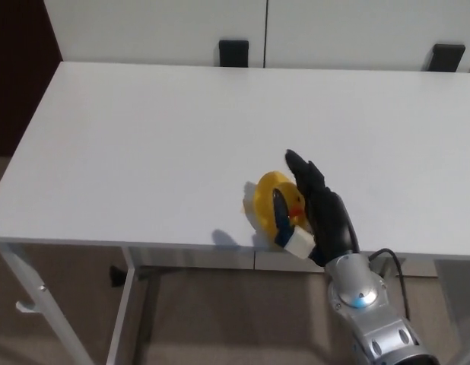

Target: The robot uses its right hand to push the yellow duck toy to the center of the white desk.

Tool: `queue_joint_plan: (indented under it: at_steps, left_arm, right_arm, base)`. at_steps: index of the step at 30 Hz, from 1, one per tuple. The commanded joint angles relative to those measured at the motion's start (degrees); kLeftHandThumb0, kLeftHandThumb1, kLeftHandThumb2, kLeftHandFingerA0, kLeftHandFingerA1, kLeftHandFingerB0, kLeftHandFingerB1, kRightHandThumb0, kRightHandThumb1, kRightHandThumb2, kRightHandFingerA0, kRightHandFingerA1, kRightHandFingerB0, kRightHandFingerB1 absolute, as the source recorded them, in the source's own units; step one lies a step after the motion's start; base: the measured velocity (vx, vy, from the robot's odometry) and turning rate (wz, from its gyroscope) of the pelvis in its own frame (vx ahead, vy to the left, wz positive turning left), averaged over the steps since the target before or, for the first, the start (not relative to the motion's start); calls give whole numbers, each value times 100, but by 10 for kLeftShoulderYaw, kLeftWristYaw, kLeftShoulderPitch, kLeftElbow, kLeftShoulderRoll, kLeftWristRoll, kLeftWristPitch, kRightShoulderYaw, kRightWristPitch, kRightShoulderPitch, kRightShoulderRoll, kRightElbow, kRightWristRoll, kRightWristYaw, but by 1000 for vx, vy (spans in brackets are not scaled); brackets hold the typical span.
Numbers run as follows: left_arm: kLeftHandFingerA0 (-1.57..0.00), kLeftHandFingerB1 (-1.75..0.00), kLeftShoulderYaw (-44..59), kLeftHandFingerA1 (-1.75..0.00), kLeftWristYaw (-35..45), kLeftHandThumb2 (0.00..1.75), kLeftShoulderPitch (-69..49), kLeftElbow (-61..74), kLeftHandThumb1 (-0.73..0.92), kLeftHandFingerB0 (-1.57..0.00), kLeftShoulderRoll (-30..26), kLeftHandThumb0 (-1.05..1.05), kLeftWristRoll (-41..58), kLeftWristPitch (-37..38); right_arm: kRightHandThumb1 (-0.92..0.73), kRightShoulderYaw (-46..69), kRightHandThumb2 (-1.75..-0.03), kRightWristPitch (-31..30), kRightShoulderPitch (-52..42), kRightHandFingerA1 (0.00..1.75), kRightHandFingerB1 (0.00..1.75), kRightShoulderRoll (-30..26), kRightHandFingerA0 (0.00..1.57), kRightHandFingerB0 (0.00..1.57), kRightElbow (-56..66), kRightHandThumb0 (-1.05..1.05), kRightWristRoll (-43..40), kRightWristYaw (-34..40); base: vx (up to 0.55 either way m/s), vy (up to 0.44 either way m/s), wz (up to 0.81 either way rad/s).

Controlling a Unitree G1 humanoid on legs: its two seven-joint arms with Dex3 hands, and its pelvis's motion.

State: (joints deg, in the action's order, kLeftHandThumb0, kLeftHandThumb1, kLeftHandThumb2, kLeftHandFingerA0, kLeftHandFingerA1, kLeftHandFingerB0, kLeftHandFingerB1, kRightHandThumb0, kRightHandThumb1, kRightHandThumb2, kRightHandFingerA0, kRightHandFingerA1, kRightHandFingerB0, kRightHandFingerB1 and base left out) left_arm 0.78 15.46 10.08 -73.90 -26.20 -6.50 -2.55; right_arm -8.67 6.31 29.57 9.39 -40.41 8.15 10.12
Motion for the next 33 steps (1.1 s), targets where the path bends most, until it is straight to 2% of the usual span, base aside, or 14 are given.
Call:
queue_joint_plan:
  at_steps: [1, 8, 9, 19, 21, 23, 24, 25, 26, 28, 29, 31, 32, 33]
  left_arm:
    - [-63, -88, 1, -94, 7, 79, -7, 0, 51, -77, 0, -30, -1, 3]
    - [-59, -83, 7, -89, 5, 73, -10, -1, 53, -73, 7, -31, 4, -7]
    - [-60, -84, 4, -91, 3, 75, -12, 0, 54, -73, 7, -33, 1, -5]
    - [-57, -83, 0, -87, 4, 72, -17, 0, 55, -71, 9, -34, -2, -1]
    - [-55, -82, 1, -87, 3, 71, -15, 0, 55, -71, 9, -34, -1, -5]
    - [-59, -81, 5, -91, 1, 72, -13, -2, 55, -70, 10, -33, 2, -9]
    - [-61, -79, 5, -93, 1, 76, -13, -2, 55, -69, 8, -32, 1, -8]
    - [-61, -79, 5, -93, 1, 76, -13, -2, 55, -69, 8, -32, 1, -8]
    - [-58, -80, 4, -90, 1, 72, -14, -3, 57, -70, 6, -34, 0, -8]
    - [-58, -80, 3, -90, 0, 72, -15, -3, 57, -70, 4, -34, -1, -8]
    - [-52, -83, 2, -86, 0, 75, -18, -2, 56, -70, 2, -32, -2, -6]
    - [-52, -83, 1, -86, 1, 75, -22, 0, 56, -70, 0, -32, -3, -2]
    - [-61, -80, 1, -92, 0, 77, -20, -1, 57, -70, 0, -32, -4, -2]
    - [-61, -80, 1, -92, -1, 77, -19, -2, 57, -70, 1, -32, -4, -2]
  right_arm:
    - [-92, -4, -79, 19, -21, 0, 0, -55, 0, 0, 11, -104, 68, 78]
    - [-92, 9, -87, 70, -37, 0, 0, -124, 0, 0, 60, -103, 90, 95]
    - [-78, 27, -107, 75, -45, 0, 0, -132, 0, 0, 83, -104, 65, 76]
    - [-74, 167, -101, 97, -100, 1, 0, -190, 0, 0, 242, -98, -113, -50]
    - [-91, 199, -90, 101, -113, 0, 0, -216, 0, 0, 255, -90, -134, -67]
    - [-74, 274, -100, 117, -149, 0, 0, -290, 0, 0, 266, -97, -157, -99]
    - [-88, 292, -118, 134, -164, 12, 12, -314, 0, 0, 246, -103, -146, -99]
    - [-88, 292, -118, 134, -164, 12, 12, -314, 0, 0, 246, -103, -146, -99]
    - [-67, 319, -104, 141, -189, 34, 29, -347, 0, 0, 213, -88, -139, -104]
    - [-67, 339, -104, 146, -208, 34, 29, -371, 0, 0, 190, -88, -134, -109]
    - [-65, 374, -60, 149, -238, 65, 53, -394, 30, 22, 143, -66, -134, -97]
    - [-65, 415, -60, 154, -269, 65, 53, -413, 30, 22, 84, -66, -139, -81]
    - [-47, 439, -88, 159, -294, 68, 63, -413, 41, 30, 44, -47, -151, -68]
    - [-47, 458, -88, 164, -312, 68, 63, -413, 41, 30, 13, -47, -159, -59]
  base:
    - [0, 0, 0]
    - [0, 0, 0]
    - [0, 0, 0]
    - [0, 0, 0]
    - [0, 0, 0]
    - [0, 0, 0]
    - [0, 0, 0]
    - [0, 0, 0]
    - [0, 0, 0]
    - [0, 0, 0]
    - [0, 0, 0]
    - [0, 0, 0]
    - [0, 0, 0]
    - [0, 0, 0]
